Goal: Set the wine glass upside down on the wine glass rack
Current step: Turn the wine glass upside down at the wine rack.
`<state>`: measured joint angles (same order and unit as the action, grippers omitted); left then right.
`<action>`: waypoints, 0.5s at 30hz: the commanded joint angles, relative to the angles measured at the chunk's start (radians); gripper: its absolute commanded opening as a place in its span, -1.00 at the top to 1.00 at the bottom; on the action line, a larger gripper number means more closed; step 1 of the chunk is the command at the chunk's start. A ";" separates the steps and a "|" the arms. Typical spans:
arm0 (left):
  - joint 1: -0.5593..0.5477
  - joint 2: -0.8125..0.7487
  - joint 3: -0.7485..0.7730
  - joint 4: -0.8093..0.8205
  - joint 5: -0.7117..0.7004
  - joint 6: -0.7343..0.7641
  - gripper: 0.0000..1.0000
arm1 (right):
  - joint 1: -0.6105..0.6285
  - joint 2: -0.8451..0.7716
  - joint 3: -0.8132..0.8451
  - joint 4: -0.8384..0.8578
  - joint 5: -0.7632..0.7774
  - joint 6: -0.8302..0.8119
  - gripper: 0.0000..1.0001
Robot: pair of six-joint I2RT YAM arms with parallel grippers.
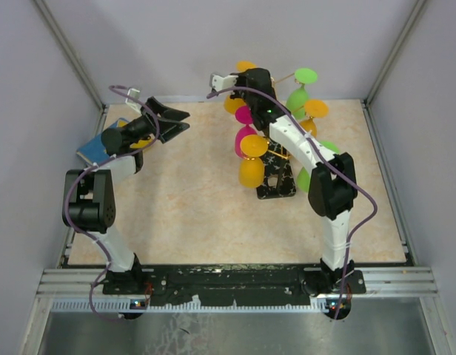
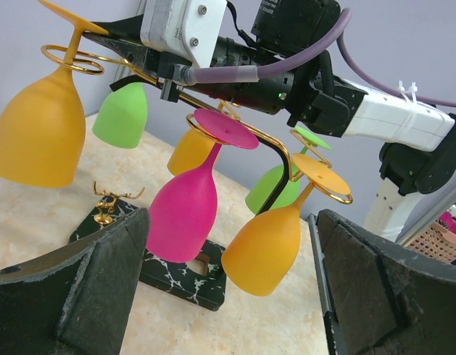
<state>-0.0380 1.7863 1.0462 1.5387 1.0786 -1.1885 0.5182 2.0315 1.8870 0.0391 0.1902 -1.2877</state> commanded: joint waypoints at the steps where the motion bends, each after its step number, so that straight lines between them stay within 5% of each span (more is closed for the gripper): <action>1: 0.003 -0.017 0.002 0.252 -0.008 -0.012 -0.99 | -0.005 -0.016 0.048 0.091 -0.027 0.012 1.00; 15: 0.003 -0.031 -0.008 0.251 -0.011 -0.006 -1.00 | 0.054 -0.006 0.037 0.103 -0.076 0.044 1.00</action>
<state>-0.0376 1.7859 1.0458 1.5391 1.0737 -1.1889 0.5434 2.0388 1.8870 0.0864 0.1314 -1.2594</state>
